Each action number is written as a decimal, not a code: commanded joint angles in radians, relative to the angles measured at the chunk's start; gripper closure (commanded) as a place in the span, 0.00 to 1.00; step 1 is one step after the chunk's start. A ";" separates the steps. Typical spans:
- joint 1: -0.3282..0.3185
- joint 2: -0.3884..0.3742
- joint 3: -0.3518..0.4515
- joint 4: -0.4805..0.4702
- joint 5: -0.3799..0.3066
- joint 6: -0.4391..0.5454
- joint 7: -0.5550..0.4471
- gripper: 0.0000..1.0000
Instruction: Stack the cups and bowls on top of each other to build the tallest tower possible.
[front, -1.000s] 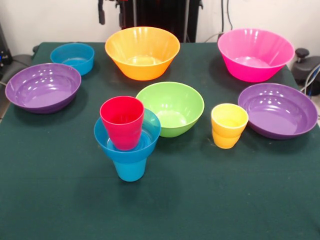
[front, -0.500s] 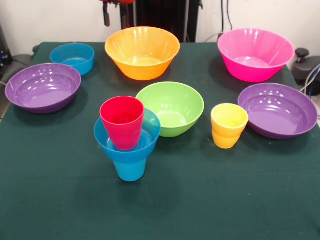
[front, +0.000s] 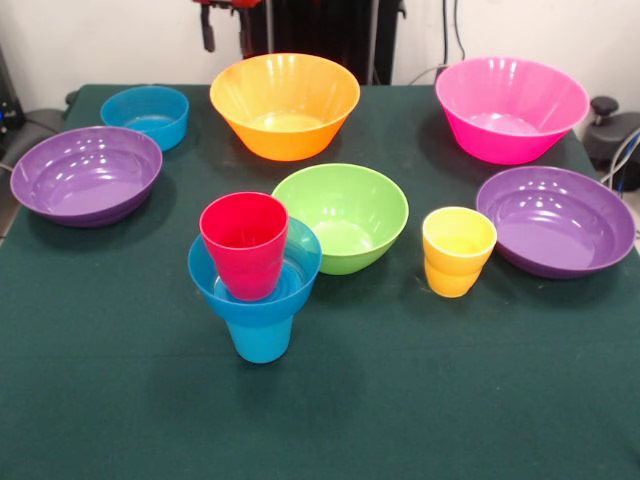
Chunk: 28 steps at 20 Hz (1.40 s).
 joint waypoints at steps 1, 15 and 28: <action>-0.034 0.016 0.155 -0.055 -0.032 0.096 0.021 0.00; -0.136 0.083 0.289 -0.145 -0.065 0.172 -0.049 0.00; -0.195 0.097 0.370 -0.178 -0.044 0.271 -0.081 0.00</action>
